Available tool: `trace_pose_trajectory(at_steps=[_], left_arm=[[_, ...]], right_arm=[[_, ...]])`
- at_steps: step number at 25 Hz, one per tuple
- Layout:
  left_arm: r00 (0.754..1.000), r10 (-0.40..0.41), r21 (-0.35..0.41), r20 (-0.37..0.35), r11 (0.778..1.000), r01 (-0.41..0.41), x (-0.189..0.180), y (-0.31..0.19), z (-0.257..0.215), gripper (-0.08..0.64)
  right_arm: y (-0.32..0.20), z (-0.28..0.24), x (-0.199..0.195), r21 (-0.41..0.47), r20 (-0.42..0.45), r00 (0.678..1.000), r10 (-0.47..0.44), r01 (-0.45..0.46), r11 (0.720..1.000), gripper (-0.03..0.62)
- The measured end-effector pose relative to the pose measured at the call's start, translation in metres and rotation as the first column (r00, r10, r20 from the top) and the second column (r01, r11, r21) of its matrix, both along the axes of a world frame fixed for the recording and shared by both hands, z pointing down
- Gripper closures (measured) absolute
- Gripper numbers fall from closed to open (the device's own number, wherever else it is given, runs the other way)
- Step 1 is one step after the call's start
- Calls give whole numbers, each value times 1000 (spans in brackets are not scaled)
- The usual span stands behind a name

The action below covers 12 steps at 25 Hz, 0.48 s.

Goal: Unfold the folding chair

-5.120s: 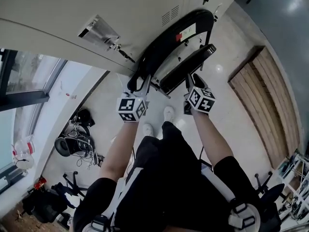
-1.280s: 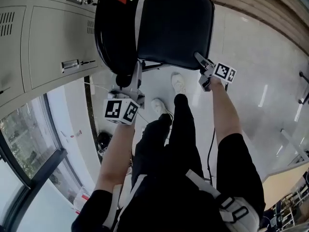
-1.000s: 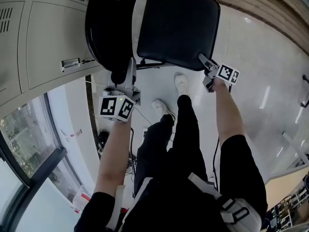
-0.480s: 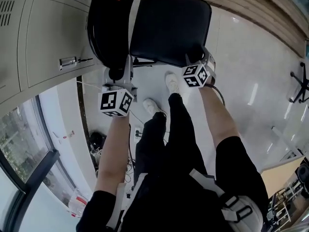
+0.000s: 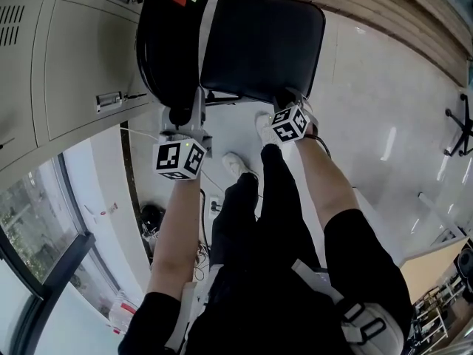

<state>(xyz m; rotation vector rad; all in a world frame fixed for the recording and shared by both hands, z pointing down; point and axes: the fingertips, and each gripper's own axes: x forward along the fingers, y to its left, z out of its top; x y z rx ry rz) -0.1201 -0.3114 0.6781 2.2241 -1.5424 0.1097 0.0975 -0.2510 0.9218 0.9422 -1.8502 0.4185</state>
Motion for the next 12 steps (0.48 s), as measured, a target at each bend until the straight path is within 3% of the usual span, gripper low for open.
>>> trace_pose_trajectory(at_steps=[5,12], left_arm=[[997,-43,-40,57,998,46,-30,-14,21,449],[996,-74,-51,49,996,76,-51,-24,38,440]], right_arm=[[0,19,-7,-24,17,1000,-12,13,1000,454],[3,37,-8,-76,39,999,18,-15,997,454]])
